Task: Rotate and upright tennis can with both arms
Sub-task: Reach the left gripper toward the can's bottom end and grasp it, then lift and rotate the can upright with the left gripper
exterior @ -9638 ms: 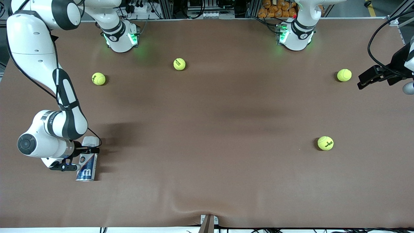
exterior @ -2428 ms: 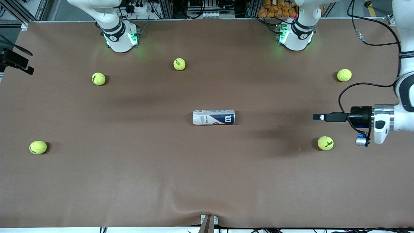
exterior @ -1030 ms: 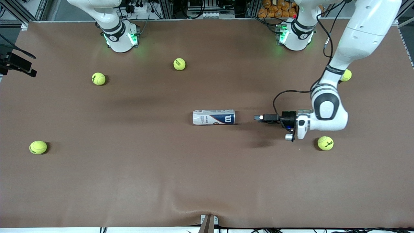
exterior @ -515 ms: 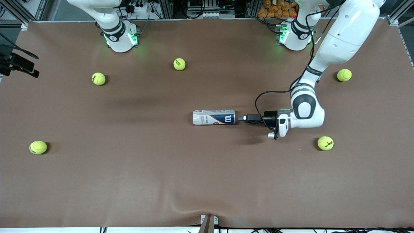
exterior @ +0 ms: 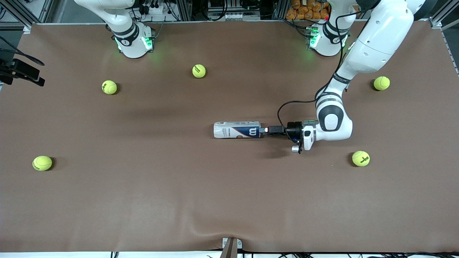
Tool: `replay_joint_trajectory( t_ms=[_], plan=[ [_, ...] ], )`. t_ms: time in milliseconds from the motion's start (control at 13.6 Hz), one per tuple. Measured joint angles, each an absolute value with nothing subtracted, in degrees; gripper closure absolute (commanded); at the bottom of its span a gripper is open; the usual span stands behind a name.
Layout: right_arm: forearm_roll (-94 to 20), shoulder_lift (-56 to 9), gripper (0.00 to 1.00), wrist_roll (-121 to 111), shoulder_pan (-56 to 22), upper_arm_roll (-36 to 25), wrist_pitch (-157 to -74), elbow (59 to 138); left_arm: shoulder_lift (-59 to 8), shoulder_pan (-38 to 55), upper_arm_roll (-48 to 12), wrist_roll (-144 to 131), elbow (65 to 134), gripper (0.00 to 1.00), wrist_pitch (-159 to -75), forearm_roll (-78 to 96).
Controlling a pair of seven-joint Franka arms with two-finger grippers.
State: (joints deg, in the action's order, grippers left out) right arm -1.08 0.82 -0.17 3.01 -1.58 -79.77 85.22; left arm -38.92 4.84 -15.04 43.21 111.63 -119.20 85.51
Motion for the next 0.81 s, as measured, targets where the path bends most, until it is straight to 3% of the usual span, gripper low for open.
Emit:
replay_joint_trajectory(
  t_ms=[221, 294, 441, 515, 662, 809],
  plan=[
    [-1.08, 0.82, 0.00, -0.17, 3.01, -1.57, -79.95, 85.22, -39.57, 6.01, -15.04, 43.23, 111.73, 0.03, -120.32, 85.71],
    [-1.08, 0.82, 0.00, -0.17, 3.01, -1.57, -80.01, 85.22, -39.69, 6.20, -15.04, 43.23, 111.73, 0.18, -120.34, 86.32],
    [-1.08, 0.82, 0.00, -0.18, 3.01, -1.57, -80.10, 85.22, -39.87, 6.59, -15.04, 43.47, 111.73, 0.62, -120.35, 87.36],
    [-1.08, 0.82, 0.00, -0.18, 3.01, -1.57, -80.19, 85.22, -39.88, 6.69, -15.04, 43.55, 111.73, 0.78, -120.36, 87.55],
    [-1.08, 0.82, 0.00, -0.19, 3.01, -1.57, -80.26, 85.22, -39.88, 6.65, -15.02, 43.62, 111.72, 0.99, -120.42, 87.63],
    [-1.08, 0.68, 0.00, -0.21, 2.99, -1.54, -80.26, 85.24, -39.88, 6.65, -15.01, 43.65, 111.70, 1.00, -120.43, 87.63]
  ],
)
